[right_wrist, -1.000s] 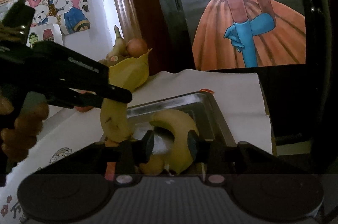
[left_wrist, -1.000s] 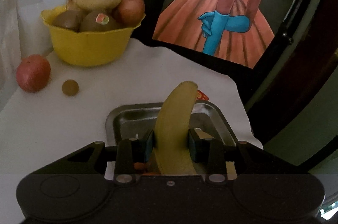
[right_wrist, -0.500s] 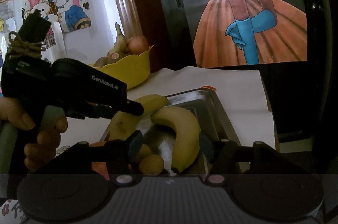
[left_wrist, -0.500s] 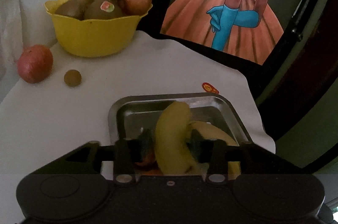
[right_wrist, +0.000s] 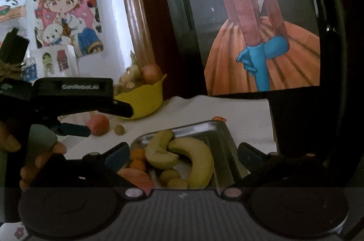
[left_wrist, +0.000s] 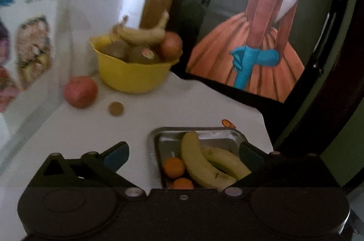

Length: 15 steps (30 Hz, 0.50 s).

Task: Organize fruits
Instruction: 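Open the right tool over the tray while the left tool releases the banana there, then withdraw both tools and move them back toward the yellow bowl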

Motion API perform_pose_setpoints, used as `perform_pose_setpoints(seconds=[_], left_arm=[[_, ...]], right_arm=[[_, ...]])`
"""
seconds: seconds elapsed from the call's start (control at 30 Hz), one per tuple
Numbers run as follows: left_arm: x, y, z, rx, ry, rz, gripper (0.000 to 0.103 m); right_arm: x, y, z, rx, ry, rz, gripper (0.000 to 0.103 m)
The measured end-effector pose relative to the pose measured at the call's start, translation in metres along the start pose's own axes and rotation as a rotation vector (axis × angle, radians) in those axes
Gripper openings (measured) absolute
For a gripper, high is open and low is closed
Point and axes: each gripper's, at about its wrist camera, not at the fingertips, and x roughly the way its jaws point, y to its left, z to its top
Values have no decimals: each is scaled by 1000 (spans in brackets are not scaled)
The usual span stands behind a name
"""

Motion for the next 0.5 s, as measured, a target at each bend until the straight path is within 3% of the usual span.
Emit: perform_pose_setpoints(seconds=[0.5], left_arm=[[-138,54,-45,-5,-154,85,102]], right_arm=[[-104,60,-7,-84,-78,-39,103]])
